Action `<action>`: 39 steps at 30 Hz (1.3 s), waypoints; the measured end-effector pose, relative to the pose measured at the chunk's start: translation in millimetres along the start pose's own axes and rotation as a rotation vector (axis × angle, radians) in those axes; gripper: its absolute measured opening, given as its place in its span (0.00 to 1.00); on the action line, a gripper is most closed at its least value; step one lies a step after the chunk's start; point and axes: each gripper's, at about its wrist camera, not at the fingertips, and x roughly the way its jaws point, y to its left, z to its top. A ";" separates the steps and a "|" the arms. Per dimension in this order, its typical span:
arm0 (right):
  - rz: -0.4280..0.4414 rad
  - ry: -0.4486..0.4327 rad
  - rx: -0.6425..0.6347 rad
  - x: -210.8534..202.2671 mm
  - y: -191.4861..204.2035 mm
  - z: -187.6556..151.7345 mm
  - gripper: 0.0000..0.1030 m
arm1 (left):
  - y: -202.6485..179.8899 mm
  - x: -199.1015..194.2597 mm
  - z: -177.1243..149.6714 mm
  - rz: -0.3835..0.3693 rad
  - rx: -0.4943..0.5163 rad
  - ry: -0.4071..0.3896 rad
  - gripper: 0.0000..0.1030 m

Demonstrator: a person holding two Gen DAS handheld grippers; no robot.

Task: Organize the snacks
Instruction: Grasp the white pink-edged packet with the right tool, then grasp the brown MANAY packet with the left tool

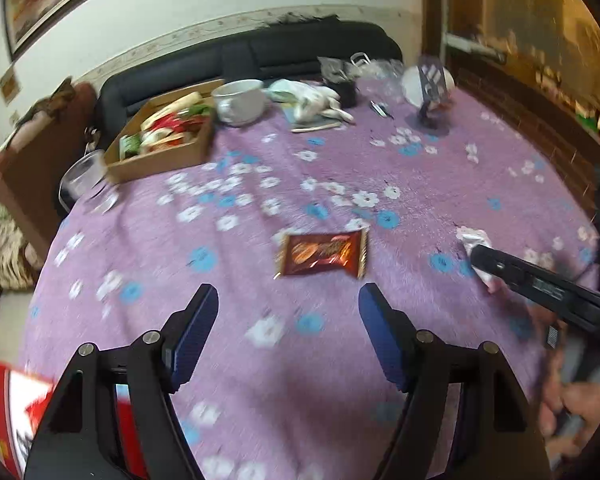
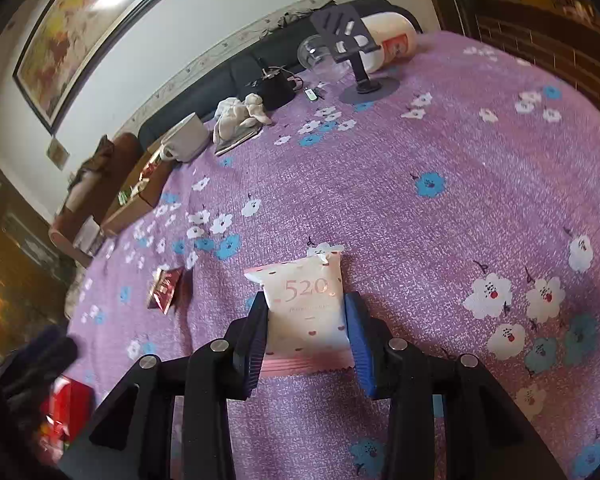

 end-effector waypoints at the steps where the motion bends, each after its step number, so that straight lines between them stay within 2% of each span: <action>1: 0.006 0.003 0.008 0.1 -0.6 0.6 0.38 | -9.0 9.2 3.1 0.013 0.028 -0.008 0.70; 6: 0.026 0.019 0.037 1.6 -3.2 3.7 0.38 | -30.6 45.6 11.7 0.031 0.102 0.031 0.71; 12: 0.026 0.023 0.040 4.2 -2.5 5.3 0.38 | -34.6 71.9 15.4 0.018 0.088 0.071 0.71; 15: 0.023 0.023 0.038 4.6 -1.7 5.0 0.38 | -34.8 74.6 15.7 0.018 0.079 0.046 0.71; 16: 0.022 0.022 0.037 4.6 -1.4 5.0 0.38 | -32.5 74.8 16.0 0.007 0.058 0.043 0.64; 17: 0.022 0.021 0.037 4.7 -1.3 4.9 0.38 | -31.0 75.8 16.9 -0.019 0.043 0.049 0.45; 18: 0.021 0.020 0.037 4.6 -1.6 4.8 0.38 | -29.9 75.2 17.4 -0.050 0.032 0.051 0.40; 20: 0.017 0.019 0.031 4.5 -1.0 4.7 0.38 | -34.5 71.9 16.6 -0.023 0.079 0.036 0.27; 22: 0.011 0.017 0.020 4.2 0.7 4.1 0.37 | -39.3 66.7 13.0 -0.017 0.126 0.014 0.20; 24: 0.008 0.018 0.009 4.4 2.2 4.2 0.37 | -39.5 59.3 9.8 -0.022 0.141 -0.002 0.17; 31: 0.049 0.025 0.031 3.3 -1.5 5.0 0.37 | -14.4 31.7 -3.4 -0.097 0.069 -0.026 0.10; 34: 0.064 0.029 0.049 3.4 -4.6 5.1 0.37 | -5.7 10.0 -17.6 -0.124 0.044 -0.048 0.07; 39: 0.064 0.031 0.038 3.1 -1.9 3.1 0.37 | 2.7 -11.2 -56.7 -0.156 0.002 -0.011 0.03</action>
